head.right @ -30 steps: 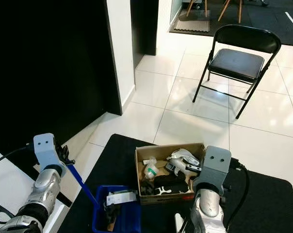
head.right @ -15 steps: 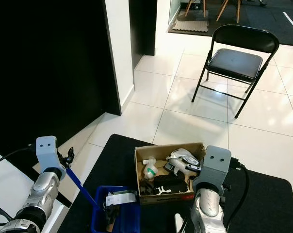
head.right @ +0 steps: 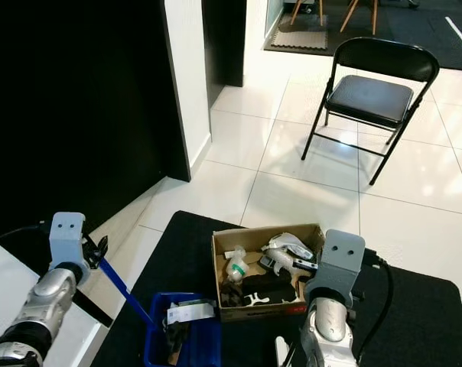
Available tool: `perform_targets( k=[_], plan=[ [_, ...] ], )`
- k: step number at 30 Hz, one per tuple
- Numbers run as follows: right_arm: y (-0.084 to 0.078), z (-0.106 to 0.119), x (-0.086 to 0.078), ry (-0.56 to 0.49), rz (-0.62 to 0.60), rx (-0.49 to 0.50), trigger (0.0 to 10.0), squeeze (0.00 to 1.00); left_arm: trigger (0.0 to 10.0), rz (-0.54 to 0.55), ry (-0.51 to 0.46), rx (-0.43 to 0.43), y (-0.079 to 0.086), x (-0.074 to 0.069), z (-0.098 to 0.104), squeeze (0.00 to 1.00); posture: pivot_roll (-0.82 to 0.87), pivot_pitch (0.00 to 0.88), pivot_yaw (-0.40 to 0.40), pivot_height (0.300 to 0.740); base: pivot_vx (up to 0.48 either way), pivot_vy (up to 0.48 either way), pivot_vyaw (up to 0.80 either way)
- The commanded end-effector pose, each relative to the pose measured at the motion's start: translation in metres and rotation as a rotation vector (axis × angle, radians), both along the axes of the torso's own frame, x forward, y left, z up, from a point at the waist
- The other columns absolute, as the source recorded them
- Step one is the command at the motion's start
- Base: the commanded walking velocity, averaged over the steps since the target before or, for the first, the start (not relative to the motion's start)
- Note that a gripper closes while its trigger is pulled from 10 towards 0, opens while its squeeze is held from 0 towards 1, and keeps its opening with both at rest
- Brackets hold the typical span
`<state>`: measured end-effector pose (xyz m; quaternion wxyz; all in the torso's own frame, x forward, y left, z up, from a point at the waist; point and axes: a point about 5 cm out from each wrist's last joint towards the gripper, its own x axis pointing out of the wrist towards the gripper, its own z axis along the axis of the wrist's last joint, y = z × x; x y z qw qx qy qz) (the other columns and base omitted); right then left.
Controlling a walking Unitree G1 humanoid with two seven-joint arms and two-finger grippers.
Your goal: Sweep floor
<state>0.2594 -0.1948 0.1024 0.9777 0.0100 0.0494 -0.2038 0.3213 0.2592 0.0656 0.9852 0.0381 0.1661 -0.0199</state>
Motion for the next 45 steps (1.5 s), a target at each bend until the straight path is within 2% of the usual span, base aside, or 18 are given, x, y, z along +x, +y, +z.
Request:
perform_targets(
  k=[1, 3, 4, 5, 6, 8, 10, 13, 14, 15, 21, 22, 23, 24, 25, 26, 33, 45],
  plan=[
    [-0.002, 0.004, -0.002, -0.027, -0.005, -0.008, 10.0, 0.0, 10.0, -0.011, 0.052, -0.003, 0.009, -0.007, -0.004, 0.0, -0.07, 0.163, 0.075, 0.74, 0.0, 0.0, 0.0],
    [-0.001, 0.004, -0.002, -0.026, -0.005, -0.007, 10.0, 0.0, 10.0, -0.016, 0.059, -0.018, 0.009, -0.007, -0.003, 0.0, -0.06, 0.163, 0.075, 0.74, 0.0, 0.0, 0.0],
    [0.0, 0.004, -0.001, -0.026, -0.003, -0.006, 10.0, 0.0, 8.5, -0.032, 0.062, -0.048, 0.008, -0.006, 0.0, 0.0, -0.06, 0.162, 0.075, 0.74, 0.0, 0.0, 0.0],
    [0.0, 0.004, -0.001, -0.026, -0.003, -0.006, 10.0, 0.0, 8.5, -0.032, 0.062, -0.048, 0.008, -0.006, 0.0, 0.0, -0.06, 0.162, 0.075, 0.74, 0.0, 0.0, 0.0],
    [0.0, 0.004, -0.001, -0.027, -0.002, -0.006, 10.0, 0.0, 9.4, -0.042, 0.065, -0.067, 0.007, -0.005, 0.002, 0.0, -0.06, 0.161, 0.076, 0.74, 0.0, 0.0, 0.0],
    [-0.001, 0.004, -0.001, -0.027, -0.004, -0.007, 10.0, 0.0, 10.0, -0.072, 0.077, -0.087, 0.005, -0.005, 0.005, 0.0, -0.06, 0.162, 0.076, 0.74, 0.0, 0.0, 0.0],
    [-0.002, 0.004, -0.002, -0.026, -0.007, -0.007, 10.0, 0.0, 10.0, -0.098, 0.097, -0.074, 0.005, -0.007, 0.006, 0.0, -0.06, 0.162, 0.078, 0.74, 0.0, 0.0, 0.0],
    [-0.002, 0.004, -0.003, -0.025, -0.009, -0.007, 10.0, 0.0, 8.0, -0.113, 0.123, -0.04, 0.007, -0.009, 0.006, 0.0, -0.06, 0.163, 0.079, 0.74, 0.0, 0.0, 0.0],
    [-0.002, 0.004, -0.003, -0.025, -0.009, -0.007, 10.0, 0.0, 8.0, -0.113, 0.123, -0.04, 0.007, -0.009, 0.006, 0.0, -0.06, 0.163, 0.079, 0.74, 0.0, 0.0, 0.0],
    [-0.002, 0.003, -0.003, -0.024, -0.01, -0.007, 10.0, 0.0, 4.8, -0.124, 0.135, -0.023, 0.008, -0.01, 0.006, 0.0, -0.06, 0.163, 0.081, 0.74, 0.0, 0.0, 0.0],
    [-0.002, 0.003, -0.004, -0.022, -0.012, -0.007, 10.0, 0.0, 3.9, -0.144, 0.162, 0.002, 0.01, -0.014, 0.005, 0.0, -0.06, 0.164, 0.082, 0.74, 0.0, 0.0, 0.0],
    [-0.002, 0.003, -0.004, -0.021, -0.012, -0.007, 10.0, 0.0, 3.5, -0.145, 0.167, 0.005, 0.01, -0.015, 0.005, 0.0, -0.06, 0.164, 0.082, 0.74, 0.0, 0.0, 0.0],
    [-0.002, 0.002, -0.004, -0.021, -0.012, -0.006, 10.0, 0.0, 2.2, -0.142, 0.168, 0.006, 0.01, -0.016, 0.005, 0.0, -0.05, 0.163, 0.081, 0.74, 0.0, 0.0, 0.0],
    [-0.002, 0.002, -0.004, -0.021, -0.012, -0.006, 10.0, 0.0, 2.2, -0.142, 0.168, 0.006, 0.01, -0.016, 0.005, 0.0, -0.05, 0.163, 0.081, 0.74, 0.0, 0.0, 0.0],
    [-0.002, 0.002, -0.004, -0.021, -0.011, -0.006, 10.0, 0.0, 0.7, -0.139, 0.174, 0.007, 0.01, -0.016, 0.006, 0.0, -0.05, 0.163, 0.081, 0.74, 0.0, 0.0, 0.0],
    [-0.002, 0.002, -0.004, -0.021, -0.011, -0.006, 10.0, 0.0, 0.0, -0.139, 0.176, 0.008, 0.01, -0.017, 0.006, 0.0, -0.05, 0.163, 0.081, 0.74, 0.0, 0.0, 0.0],
    [-0.002, 0.002, -0.003, -0.02, -0.01, -0.007, 10.0, 0.0, 0.0, -0.165, 0.218, 0.01, 0.006, -0.023, 0.001, 0.0, -0.05, 0.163, 0.081, 0.74, 0.0, 0.0, 0.0],
    [-0.003, 0.002, -0.003, -0.021, -0.01, -0.009, 10.0, 0.0, 0.0, -0.155, 0.18, 0.005, 0.0, -0.024, 0.004, 0.0, -0.06, 0.149, 0.079, 0.74, 0.0, 0.0, 0.0]
  ],
)
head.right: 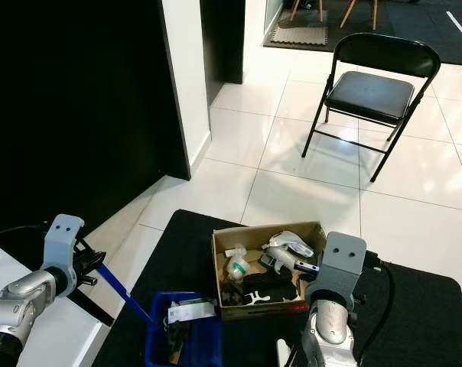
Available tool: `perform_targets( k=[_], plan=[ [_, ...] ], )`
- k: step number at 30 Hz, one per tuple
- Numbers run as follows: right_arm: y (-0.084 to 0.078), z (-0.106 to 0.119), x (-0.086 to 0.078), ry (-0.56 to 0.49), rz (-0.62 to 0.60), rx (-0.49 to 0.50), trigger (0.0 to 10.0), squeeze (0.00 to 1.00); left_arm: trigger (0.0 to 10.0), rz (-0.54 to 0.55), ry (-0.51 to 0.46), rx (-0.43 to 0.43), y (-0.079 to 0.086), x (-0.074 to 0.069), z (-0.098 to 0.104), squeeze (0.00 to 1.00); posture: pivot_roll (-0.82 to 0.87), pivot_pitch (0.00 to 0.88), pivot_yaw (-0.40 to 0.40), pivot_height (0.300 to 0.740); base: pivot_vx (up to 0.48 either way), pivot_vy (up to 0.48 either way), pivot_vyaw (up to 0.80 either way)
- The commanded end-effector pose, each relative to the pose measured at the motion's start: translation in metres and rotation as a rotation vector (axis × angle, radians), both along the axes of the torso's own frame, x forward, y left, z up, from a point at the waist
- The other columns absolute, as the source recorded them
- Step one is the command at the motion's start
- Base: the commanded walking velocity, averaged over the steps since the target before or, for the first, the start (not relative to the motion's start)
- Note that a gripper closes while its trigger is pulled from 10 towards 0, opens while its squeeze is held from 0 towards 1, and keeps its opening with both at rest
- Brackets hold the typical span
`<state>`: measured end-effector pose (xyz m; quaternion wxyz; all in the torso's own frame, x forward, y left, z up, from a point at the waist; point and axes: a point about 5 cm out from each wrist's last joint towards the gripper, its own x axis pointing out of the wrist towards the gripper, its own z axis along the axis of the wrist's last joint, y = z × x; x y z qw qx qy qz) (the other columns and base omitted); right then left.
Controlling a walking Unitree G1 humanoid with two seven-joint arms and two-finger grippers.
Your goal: Sweep floor
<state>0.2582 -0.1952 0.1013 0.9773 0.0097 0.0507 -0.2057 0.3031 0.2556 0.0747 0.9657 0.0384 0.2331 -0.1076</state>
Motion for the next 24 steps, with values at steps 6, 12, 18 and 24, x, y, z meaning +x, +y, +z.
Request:
perform_targets(
  k=[6, 12, 18, 24],
  plan=[
    [-0.003, 0.003, -0.001, -0.024, -0.008, -0.011, 10.0, 0.0, 4.5, 0.014, 0.003, 0.011, -0.004, -0.002, 0.0, 0.0, -0.06, 0.145, 0.078, 0.74, 0.0, 0.0, 0.0],
    [-0.003, 0.003, -0.001, -0.024, -0.008, -0.013, 10.0, 0.0, 10.0, 0.095, -0.045, -0.041, 0.001, 0.006, 0.019, 0.0, -0.06, 0.145, 0.078, 0.74, 0.0, 0.0, 0.0],
    [-0.003, 0.003, 0.0, -0.023, -0.007, -0.012, 10.0, 0.0, 10.0, 0.233, -0.039, -0.079, 0.017, 0.016, 0.035, 0.0, -0.06, 0.145, 0.078, 0.74, 0.0, 0.0, 0.0],
    [-0.003, 0.002, 0.0, -0.022, -0.007, -0.01, 10.0, 0.0, 10.0, 0.3, -0.106, -0.113, 0.022, 0.028, 0.062, 0.0, -0.06, 0.145, 0.078, 0.74, 0.0, 0.0, 0.0]
  ],
)
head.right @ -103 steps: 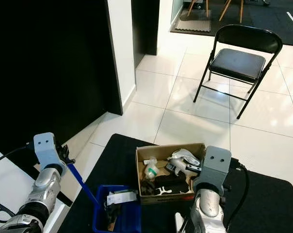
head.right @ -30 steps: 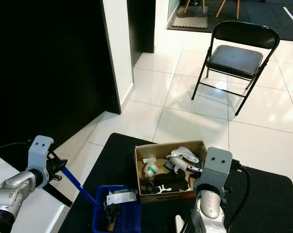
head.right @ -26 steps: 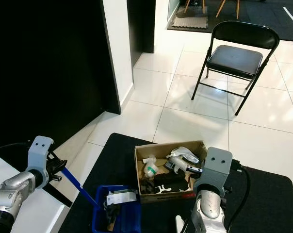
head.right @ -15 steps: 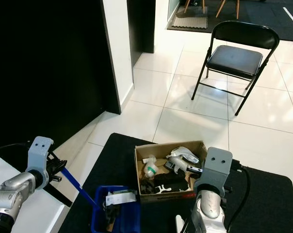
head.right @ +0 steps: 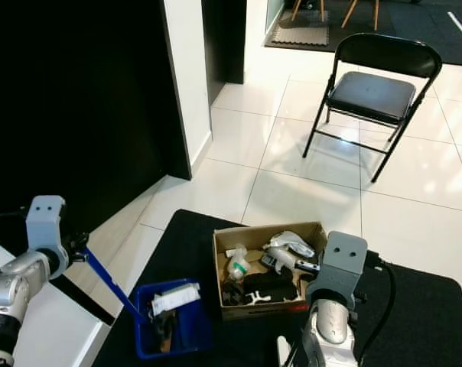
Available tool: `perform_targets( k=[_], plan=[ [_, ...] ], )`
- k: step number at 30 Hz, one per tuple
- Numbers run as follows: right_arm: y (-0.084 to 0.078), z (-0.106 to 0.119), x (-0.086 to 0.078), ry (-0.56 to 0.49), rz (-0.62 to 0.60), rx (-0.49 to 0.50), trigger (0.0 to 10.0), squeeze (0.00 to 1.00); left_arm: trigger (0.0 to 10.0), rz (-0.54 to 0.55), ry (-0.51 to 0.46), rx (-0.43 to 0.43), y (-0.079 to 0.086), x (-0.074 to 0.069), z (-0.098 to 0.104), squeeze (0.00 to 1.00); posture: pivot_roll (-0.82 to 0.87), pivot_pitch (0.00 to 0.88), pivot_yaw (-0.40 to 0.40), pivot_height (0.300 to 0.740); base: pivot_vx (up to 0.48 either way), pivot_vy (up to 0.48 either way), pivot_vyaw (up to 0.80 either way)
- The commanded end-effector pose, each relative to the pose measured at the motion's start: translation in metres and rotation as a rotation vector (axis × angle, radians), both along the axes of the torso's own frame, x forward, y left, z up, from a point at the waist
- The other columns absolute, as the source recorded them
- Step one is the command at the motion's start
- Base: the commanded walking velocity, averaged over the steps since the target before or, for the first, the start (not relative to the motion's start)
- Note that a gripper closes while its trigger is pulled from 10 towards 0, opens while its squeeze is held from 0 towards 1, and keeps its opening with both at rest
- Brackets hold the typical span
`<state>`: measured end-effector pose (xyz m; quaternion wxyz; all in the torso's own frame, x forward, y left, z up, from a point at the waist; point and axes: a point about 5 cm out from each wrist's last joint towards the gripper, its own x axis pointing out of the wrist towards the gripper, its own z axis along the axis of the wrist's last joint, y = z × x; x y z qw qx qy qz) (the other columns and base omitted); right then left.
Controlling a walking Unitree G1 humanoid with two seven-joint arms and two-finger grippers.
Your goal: Sweep floor
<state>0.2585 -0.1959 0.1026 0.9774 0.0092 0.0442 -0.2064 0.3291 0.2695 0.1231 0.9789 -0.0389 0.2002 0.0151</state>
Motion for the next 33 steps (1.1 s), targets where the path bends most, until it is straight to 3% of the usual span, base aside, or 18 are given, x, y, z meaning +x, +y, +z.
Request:
perform_targets(
  k=[1, 5, 7, 11, 13, 18, 22, 26, 27, 33],
  plan=[
    [-0.002, 0.0, -0.001, -0.009, -0.006, -0.006, 10.0, 0.0, 10.0, 0.037, -0.066, -0.023, 0.008, 0.006, 0.022, 0.0, -0.06, 0.145, 0.078, 0.74, 0.0, 0.0, 0.0],
    [-0.002, 0.0, -0.001, -0.009, -0.007, -0.005, 10.0, 0.0, 10.0, 0.045, -0.099, -0.045, 0.007, 0.011, 0.036, 0.0, -0.05, 0.147, 0.08, 0.74, 0.0, 0.0, 0.0],
    [-0.002, 0.0, -0.001, -0.008, -0.01, -0.005, 10.0, 0.0, 10.0, 0.051, -0.162, -0.061, 0.001, 0.021, 0.062, 0.0, -0.05, 0.147, 0.08, 0.74, 0.0, 0.0, 0.0],
    [-0.002, 0.0, -0.002, -0.008, -0.011, -0.005, 10.0, 0.0, 10.0, 0.052, -0.206, -0.067, -0.006, 0.027, 0.08, 0.0, -0.05, 0.147, 0.08, 0.74, 0.0, 0.0, 0.0],
    [-0.001, 0.0, -0.001, -0.009, -0.01, -0.003, 10.0, 0.0, 10.0, 0.055, -0.266, -0.054, -0.013, 0.035, 0.1, 0.0, -0.05, 0.147, 0.082, 0.74, 0.0, 0.0, 0.0],
    [0.0, -0.001, -0.001, -0.009, -0.009, -0.001, 10.0, 0.0, 10.0, 0.06, -0.305, -0.05, -0.022, 0.043, 0.116, 0.0, -0.04, 0.147, 0.082, 0.74, 0.0, 0.0, 0.0],
    [0.0, 0.0, -0.001, -0.012, -0.015, 0.0, 10.0, 0.0, 10.0, 0.056, -0.376, 0.024, -0.03, 0.057, 0.146, 0.0, -0.05, 0.146, 0.091, 0.74, 0.0, 0.0, 0.0],
    [-0.002, -0.001, -0.003, -0.011, -0.022, 0.0, 10.0, 0.0, 10.0, 0.038, -0.409, 0.027, -0.034, 0.059, 0.159, 0.0, -0.05, 0.146, 0.091, 0.74, 0.0, 0.0, 0.0],
    [-0.002, -0.001, -0.003, -0.011, -0.025, 0.0, 10.0, 0.0, 10.0, 0.025, -0.432, 0.013, -0.039, 0.06, 0.169, 0.0, -0.05, 0.146, 0.091, 0.74, 0.0, 0.0, 0.0],
    [0.001, -0.002, -0.003, -0.01, -0.022, 0.004, 10.0, 0.0, 10.0, -0.029, -0.466, -0.015, -0.056, 0.061, 0.184, 0.0, -0.05, 0.146, 0.093, 0.74, 0.0, 0.0, 0.0]
  ],
)
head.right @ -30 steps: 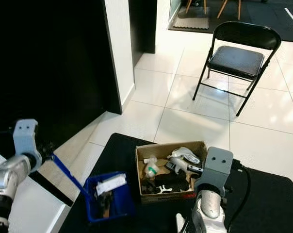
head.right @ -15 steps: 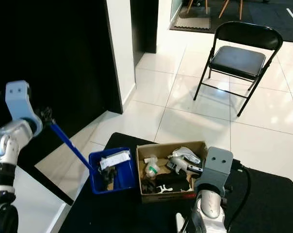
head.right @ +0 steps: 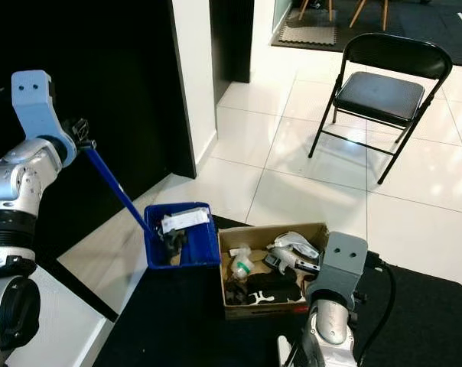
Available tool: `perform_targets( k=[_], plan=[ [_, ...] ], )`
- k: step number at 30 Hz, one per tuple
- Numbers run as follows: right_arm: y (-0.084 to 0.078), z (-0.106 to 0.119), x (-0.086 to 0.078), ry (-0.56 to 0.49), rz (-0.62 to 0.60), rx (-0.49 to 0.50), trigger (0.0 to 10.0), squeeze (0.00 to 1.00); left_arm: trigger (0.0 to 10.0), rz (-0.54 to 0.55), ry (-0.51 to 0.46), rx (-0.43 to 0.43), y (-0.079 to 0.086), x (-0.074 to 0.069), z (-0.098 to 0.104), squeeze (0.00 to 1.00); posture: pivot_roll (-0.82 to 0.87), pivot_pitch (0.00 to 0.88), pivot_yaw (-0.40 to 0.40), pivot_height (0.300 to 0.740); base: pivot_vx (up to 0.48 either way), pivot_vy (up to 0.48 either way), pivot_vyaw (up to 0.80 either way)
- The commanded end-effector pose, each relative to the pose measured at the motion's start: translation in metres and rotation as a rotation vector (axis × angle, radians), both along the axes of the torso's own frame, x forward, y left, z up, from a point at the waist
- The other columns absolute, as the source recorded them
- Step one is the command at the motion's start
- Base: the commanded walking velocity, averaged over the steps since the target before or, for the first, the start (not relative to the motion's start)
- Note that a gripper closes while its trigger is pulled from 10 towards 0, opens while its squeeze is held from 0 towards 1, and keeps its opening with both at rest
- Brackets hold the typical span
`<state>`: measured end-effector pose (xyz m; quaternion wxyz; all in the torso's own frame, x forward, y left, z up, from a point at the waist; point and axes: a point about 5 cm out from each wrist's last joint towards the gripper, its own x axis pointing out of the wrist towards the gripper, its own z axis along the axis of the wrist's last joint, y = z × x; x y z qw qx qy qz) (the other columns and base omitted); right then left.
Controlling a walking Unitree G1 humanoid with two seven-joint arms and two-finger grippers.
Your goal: Sweep floor
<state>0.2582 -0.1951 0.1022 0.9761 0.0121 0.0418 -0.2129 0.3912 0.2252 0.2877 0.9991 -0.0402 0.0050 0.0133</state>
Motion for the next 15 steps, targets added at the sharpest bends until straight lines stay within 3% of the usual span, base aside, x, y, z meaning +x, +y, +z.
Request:
perform_targets(
  k=[1, 4, 10, 11, 13, 15],
  plan=[
    [0.0, -0.001, -0.002, -0.005, -0.007, 0.0, 10.0, 0.0, 10.0, -0.067, -0.083, -0.005, -0.018, -0.002, 0.023, 0.0, -0.05, 0.146, 0.093, 0.74, 0.0, 0.0, 0.0],
    [0.0, -0.001, -0.002, -0.005, -0.007, 0.0, 10.0, 0.0, 10.0, -0.087, -0.093, 0.004, -0.024, -0.003, 0.024, 0.0, -0.05, 0.146, 0.093, 0.74, 0.0, 0.0, 0.0],
    [0.0, -0.002, -0.002, -0.002, -0.004, 0.0, 10.0, 0.0, 10.0, -0.182, -0.095, 0.015, -0.06, -0.012, 0.016, 0.0, -0.05, 0.148, 0.088, 0.74, 0.0, 0.0, 0.0],
    [0.0, -0.002, -0.002, -0.002, -0.004, 0.0, 10.0, 0.0, 10.0, -0.182, -0.095, 0.015, -0.06, -0.012, 0.016, 0.0, -0.05, 0.148, 0.088, 0.74, 0.0, 0.0, 0.0],
    [0.001, -0.002, -0.001, -0.003, -0.002, 0.0, 10.0, 0.0, 10.0, -0.208, -0.095, 0.01, -0.079, -0.016, 0.011, 0.0, -0.04, 0.146, 0.088, 0.74, 0.0, 0.0, 0.0],
    [0.001, -0.002, 0.0, -0.003, -0.001, 0.001, 10.0, 0.0, 10.0, -0.218, -0.099, 0.017, -0.084, -0.017, 0.009, 0.0, -0.04, 0.146, 0.088, 0.74, 0.0, 0.0, 0.0]
  ],
)
